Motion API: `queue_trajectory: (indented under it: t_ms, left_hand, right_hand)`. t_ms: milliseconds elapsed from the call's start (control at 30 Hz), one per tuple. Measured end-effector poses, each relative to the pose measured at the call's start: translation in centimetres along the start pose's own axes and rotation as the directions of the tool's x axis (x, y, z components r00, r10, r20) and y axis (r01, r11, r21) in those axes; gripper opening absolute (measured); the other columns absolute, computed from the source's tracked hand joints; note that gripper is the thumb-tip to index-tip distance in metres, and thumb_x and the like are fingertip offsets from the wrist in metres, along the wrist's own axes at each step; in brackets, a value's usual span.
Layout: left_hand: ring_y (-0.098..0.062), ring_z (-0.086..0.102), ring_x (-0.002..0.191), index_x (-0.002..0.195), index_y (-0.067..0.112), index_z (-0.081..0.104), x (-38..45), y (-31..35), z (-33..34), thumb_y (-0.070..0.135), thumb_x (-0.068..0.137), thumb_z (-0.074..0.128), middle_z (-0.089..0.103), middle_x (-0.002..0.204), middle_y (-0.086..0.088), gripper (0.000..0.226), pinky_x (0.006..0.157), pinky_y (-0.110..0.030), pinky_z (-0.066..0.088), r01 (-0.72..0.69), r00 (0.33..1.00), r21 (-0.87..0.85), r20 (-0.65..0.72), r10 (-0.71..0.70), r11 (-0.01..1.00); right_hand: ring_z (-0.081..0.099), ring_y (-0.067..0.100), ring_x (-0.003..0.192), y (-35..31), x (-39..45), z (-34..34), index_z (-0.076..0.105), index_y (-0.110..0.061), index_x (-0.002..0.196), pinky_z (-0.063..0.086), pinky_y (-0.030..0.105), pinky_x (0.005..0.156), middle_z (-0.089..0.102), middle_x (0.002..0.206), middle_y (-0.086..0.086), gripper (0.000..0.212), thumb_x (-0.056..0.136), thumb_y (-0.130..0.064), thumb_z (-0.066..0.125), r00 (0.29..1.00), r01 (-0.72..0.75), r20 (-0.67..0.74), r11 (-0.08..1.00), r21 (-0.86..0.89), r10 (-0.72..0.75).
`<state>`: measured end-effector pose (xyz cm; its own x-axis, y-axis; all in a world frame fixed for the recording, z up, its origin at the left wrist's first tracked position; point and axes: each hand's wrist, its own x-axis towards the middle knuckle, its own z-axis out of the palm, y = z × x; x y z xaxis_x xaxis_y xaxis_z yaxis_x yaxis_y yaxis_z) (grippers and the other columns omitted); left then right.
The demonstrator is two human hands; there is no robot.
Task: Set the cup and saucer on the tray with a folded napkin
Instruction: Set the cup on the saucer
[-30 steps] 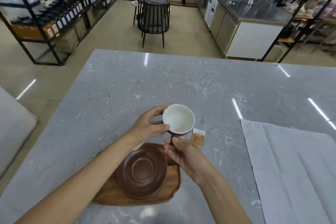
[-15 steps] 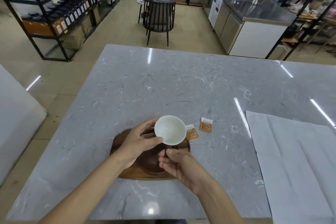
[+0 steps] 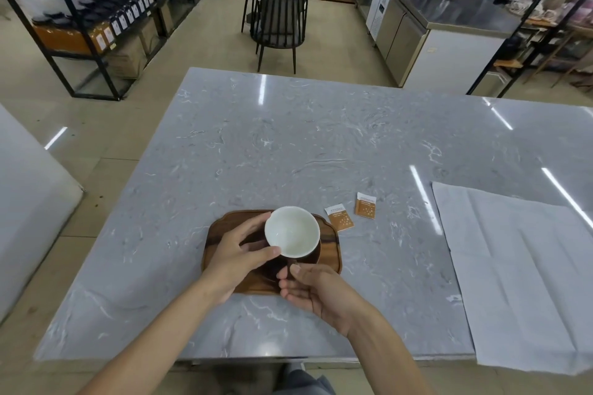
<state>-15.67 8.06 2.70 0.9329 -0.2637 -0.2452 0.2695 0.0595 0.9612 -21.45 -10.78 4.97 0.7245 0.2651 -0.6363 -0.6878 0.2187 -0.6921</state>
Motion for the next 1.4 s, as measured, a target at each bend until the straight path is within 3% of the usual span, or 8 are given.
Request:
queue_trajectory:
  t_ms: [200,433,600,767,867,967,1167,1400]
  left_hand:
    - [-0.011,0.068,0.115,0.133,0.036,0.061,-0.7,-0.2,-0.1,0.005,0.079,0.083,0.062,0.138,0.013,0.067,0.083,-0.025,0.060,-0.008,1.000,0.012,-0.025,0.009,1.000]
    - [-0.008,0.066,0.119,0.139,0.037,0.057,-1.4,-0.6,-0.4,0.011,0.081,0.082,0.059,0.143,0.014,0.069,0.101,-0.035,0.055,-0.023,0.999,0.071,-0.037,0.026,0.997]
    - [-0.001,0.063,0.120,0.135,0.041,0.054,-1.4,-0.9,-0.4,0.010,0.083,0.081,0.060,0.139,0.016,0.066,0.105,-0.026,0.049,-0.068,0.995,0.156,-0.067,0.079,0.985]
    - [0.009,0.058,0.121,0.147,0.031,0.049,-0.8,-0.9,-1.5,0.027,0.078,0.086,0.057,0.141,0.022,0.078,0.102,-0.018,0.042,-0.046,0.996,0.283,-0.059,0.065,0.958]
    - [0.010,0.057,0.122,0.145,0.036,0.050,-0.4,-0.8,-1.7,0.038,0.073,0.087,0.059,0.138,0.024,0.081,0.108,-0.026,0.040,-0.052,0.997,0.370,-0.027,0.067,0.928]
    - [0.009,0.061,0.117,0.140,0.044,0.052,-0.3,-0.9,-1.7,0.048,0.067,0.085,0.061,0.132,0.034,0.080,0.107,-0.027,0.044,-0.066,0.997,0.386,-0.004,0.073,0.920]
    - [0.007,0.063,0.116,0.134,0.055,0.053,-0.3,-1.5,-1.7,0.053,0.067,0.085,0.060,0.132,0.035,0.075,0.102,-0.024,0.046,-0.071,0.996,0.355,-0.021,0.084,0.932]
    - [0.010,0.062,0.114,0.143,0.042,0.050,-0.3,-2.2,-1.6,0.036,0.078,0.084,0.059,0.135,0.028,0.073,0.099,-0.017,0.047,-0.086,0.993,0.356,-0.043,0.108,0.930]
  right_hand:
    - [0.072,0.019,0.089,0.4,0.1,-0.1,0.077,-0.005,0.108,0.061,0.029,0.085,0.074,0.098,0.012,0.028,0.104,-0.024,0.056,1.000,0.013,-0.011,0.998,-0.056,-0.014]
    - [0.073,0.019,0.091,1.4,0.2,0.1,0.078,-0.013,0.112,0.061,0.031,0.087,0.077,0.103,0.010,0.030,0.103,-0.031,0.057,0.999,0.042,0.004,0.995,-0.091,-0.042]
    - [0.077,0.019,0.083,1.5,-0.1,-0.7,0.072,-0.023,0.114,0.061,0.027,0.073,0.081,0.098,0.006,0.033,0.101,-0.048,0.054,0.987,0.101,-0.087,0.939,-0.328,-0.137]
    - [0.074,0.016,0.084,0.3,0.3,-4.3,0.075,-0.018,0.099,0.058,0.032,0.076,0.079,0.085,-0.001,0.022,0.099,-0.034,0.060,0.723,0.353,-0.378,0.779,-0.519,-0.579]
    - [0.066,0.003,0.118,-0.9,0.8,-4.7,0.063,-0.031,0.133,0.053,0.024,0.098,0.073,0.124,-0.013,0.035,0.099,-0.031,0.064,0.794,0.451,-0.155,0.740,-0.499,-0.588]
    - [0.062,0.001,0.123,-0.8,1.5,-3.9,0.054,-0.040,0.142,0.049,0.023,0.103,0.069,0.131,-0.015,0.045,0.099,-0.030,0.064,0.825,0.455,-0.028,0.692,-0.560,-0.565]
    - [0.054,-0.008,0.126,0.0,1.9,-3.3,0.047,-0.047,0.146,0.044,0.019,0.104,0.063,0.136,-0.022,0.047,0.102,-0.036,0.059,0.820,0.438,-0.042,0.672,-0.597,-0.571]
    - [0.048,-0.002,0.134,1.1,2.3,-2.7,0.042,-0.048,0.149,0.039,0.027,0.112,0.058,0.141,-0.024,0.048,0.103,-0.041,0.054,0.810,0.421,-0.105,0.697,-0.581,-0.577]
